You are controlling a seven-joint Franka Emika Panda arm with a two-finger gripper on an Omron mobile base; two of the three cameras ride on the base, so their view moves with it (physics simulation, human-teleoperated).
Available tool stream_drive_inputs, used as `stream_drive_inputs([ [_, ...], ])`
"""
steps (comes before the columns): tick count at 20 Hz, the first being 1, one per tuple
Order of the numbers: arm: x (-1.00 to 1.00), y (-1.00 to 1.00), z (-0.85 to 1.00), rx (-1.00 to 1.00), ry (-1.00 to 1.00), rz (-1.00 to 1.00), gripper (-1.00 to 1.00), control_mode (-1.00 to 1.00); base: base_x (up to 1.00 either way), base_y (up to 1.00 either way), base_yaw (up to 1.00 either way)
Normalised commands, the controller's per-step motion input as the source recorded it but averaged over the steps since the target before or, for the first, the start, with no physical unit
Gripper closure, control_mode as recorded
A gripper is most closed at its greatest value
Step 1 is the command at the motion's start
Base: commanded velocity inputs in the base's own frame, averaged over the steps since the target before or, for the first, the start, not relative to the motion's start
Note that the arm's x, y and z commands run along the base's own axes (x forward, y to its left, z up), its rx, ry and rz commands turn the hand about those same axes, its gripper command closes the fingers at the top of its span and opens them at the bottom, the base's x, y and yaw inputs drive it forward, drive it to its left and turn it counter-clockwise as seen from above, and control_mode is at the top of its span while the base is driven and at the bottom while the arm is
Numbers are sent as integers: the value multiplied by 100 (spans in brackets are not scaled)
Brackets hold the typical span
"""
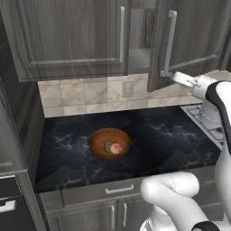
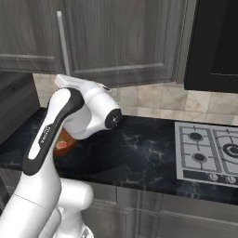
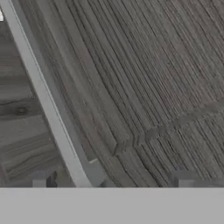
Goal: Open the cabinet. Pick the kiwi and peach from the cabinet and place them into the bowl. Then close the cabinet.
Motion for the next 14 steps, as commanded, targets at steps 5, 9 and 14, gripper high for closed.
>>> stream_drive_inputs([
  [5, 100, 100, 0, 1, -1, 0, -100, -100, 0, 0, 0],
  [9, 100, 100, 11, 1, -2, 0, -100, -100, 0, 0, 0],
  [14, 94, 100, 15, 0, 0, 0, -100, -100, 0, 0, 0],
])
